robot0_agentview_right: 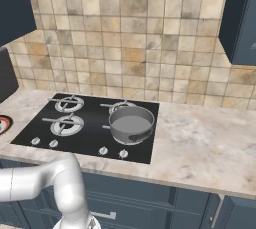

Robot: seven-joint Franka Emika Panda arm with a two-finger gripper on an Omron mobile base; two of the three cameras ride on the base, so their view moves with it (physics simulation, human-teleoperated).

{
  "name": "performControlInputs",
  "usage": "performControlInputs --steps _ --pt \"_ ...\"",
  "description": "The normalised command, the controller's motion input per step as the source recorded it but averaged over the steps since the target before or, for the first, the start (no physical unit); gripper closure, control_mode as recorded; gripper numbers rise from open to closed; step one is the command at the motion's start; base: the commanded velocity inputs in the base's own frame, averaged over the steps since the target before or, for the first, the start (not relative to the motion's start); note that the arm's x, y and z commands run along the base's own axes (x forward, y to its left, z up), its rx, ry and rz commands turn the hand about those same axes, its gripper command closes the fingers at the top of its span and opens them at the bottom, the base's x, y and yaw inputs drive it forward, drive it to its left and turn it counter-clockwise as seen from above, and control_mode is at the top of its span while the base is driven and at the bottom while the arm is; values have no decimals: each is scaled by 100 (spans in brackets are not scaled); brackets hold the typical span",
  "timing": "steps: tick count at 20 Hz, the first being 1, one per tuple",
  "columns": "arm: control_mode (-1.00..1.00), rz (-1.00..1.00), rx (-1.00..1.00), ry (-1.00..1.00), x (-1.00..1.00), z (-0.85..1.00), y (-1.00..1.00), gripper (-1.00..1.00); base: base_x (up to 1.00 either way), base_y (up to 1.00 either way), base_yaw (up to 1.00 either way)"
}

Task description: Retrieve the frozen meat and place it in the pot on a burner. Then turn the burner on.

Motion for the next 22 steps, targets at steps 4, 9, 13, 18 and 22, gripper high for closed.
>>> performControlInputs --steps 4,9,13,18,22 --pt "-100 0 0 -2 11 -5 3 -100 0 0 0" --pt "-100 0 0 2 6 -18 37 -100 0 0 0" --pt "-100 0 0 7 13 -19 41 -100 0 0 0" --pt "-100 0 0 9 4 -16 14 -100 0 0 0" --pt "-100 0 0 7 0 -17 0 -100 0 0 0"
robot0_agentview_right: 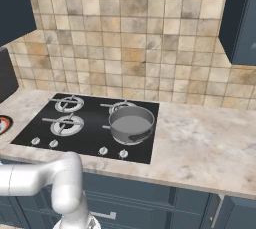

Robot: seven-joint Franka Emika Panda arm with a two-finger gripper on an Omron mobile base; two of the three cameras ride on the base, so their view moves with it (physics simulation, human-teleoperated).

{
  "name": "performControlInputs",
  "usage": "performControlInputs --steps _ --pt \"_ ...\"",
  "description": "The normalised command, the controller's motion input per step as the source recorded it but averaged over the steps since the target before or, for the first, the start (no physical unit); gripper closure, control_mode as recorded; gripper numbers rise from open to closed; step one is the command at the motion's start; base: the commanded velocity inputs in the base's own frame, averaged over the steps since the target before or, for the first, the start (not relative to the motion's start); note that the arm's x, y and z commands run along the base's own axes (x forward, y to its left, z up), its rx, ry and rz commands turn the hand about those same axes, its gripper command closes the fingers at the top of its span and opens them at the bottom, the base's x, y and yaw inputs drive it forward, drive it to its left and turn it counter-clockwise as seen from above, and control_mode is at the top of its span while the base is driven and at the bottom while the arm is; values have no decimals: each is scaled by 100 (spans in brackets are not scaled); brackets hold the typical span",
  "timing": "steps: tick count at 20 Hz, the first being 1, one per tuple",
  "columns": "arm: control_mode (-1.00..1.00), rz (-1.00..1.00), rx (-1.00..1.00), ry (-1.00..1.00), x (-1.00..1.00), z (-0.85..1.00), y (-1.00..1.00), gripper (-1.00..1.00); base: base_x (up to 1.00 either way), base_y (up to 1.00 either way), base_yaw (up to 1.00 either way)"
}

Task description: Retrieve the frozen meat and place it in the pot on a burner. Then turn the burner on.

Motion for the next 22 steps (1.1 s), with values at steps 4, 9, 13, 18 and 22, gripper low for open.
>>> performControlInputs --steps 4,9,13,18,22 --pt "-100 0 0 12 -5 -29 0 -100 0 0 0" --pt "-100 0 0 5 -16 -13 0 -100 0 0 0" --pt "-100 0 0 4 -10 -16 0 -100 0 0 0" --pt "-100 0 0 1 -3 -7 0 100 0 0 0" --pt "-100 0 0 0 0 0 0 100 0 0 0"
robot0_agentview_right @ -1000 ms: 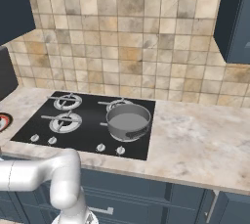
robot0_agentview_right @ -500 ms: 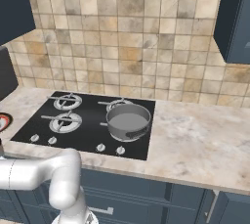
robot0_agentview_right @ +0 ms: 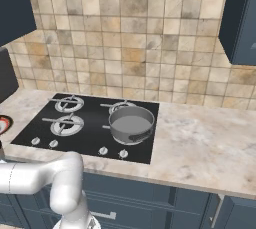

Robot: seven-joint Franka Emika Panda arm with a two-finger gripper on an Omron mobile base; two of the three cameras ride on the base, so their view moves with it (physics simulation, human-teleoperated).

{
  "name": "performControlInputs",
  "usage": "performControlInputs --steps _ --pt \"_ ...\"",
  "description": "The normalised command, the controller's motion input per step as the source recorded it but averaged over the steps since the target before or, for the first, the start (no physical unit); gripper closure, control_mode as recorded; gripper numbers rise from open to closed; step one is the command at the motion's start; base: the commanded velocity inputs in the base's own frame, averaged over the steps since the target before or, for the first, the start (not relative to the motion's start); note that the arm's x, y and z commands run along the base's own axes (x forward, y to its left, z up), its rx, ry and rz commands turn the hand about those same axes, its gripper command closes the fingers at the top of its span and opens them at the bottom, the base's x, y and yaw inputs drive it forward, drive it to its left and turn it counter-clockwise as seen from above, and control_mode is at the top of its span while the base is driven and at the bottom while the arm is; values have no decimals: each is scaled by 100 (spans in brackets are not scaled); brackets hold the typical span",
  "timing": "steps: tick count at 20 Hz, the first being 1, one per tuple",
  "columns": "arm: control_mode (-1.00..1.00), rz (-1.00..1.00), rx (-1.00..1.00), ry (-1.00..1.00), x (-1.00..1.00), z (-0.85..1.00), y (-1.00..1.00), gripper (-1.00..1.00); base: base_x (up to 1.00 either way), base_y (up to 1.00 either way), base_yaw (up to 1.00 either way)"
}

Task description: Retrieve the frozen meat and place it in the pot on a burner. Then turn the burner on.

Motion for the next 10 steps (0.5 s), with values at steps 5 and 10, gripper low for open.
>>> performControlInputs --steps 5,10 --pt "-100 0 0 0 -1 0 0 100 0 0 0" --pt "-100 0 0 -8 -9 10 -2 100 0 0 0"
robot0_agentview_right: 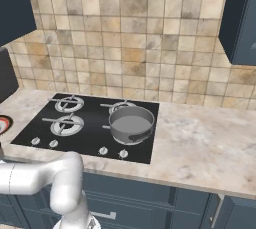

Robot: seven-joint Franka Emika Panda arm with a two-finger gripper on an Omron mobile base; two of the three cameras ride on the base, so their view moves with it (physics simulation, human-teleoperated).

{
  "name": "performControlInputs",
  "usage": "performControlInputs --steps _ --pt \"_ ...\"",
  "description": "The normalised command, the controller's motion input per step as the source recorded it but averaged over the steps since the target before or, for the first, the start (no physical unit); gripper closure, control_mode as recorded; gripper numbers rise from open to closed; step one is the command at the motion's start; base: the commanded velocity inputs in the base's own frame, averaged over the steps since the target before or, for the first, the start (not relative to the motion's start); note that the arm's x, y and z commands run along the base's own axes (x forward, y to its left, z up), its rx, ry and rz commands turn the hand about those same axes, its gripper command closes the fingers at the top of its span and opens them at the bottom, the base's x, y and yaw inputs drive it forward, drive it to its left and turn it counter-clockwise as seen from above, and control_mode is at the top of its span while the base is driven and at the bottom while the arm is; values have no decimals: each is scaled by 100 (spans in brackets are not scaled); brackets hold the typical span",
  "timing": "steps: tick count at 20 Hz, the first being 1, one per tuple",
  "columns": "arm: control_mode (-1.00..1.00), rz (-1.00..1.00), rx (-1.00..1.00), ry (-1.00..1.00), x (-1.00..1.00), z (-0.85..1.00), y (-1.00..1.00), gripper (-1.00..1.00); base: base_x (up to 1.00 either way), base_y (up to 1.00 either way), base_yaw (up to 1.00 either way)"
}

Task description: Retrieve the frozen meat and place it in the pot on a burner. Then turn the burner on.

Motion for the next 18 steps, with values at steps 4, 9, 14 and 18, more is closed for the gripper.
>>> performControlInputs --steps 4,9,14,18 --pt "-100 0 0 -9 -23 47 -37 100 0 0 0" --pt "-100 -5 0 -16 -20 46 -76 100 0 0 0" --pt "-100 -1 2 -25 -44 37 -97 100 0 0 0" --pt "-100 -1 5 -27 -38 22 -100 100 0 0 0"
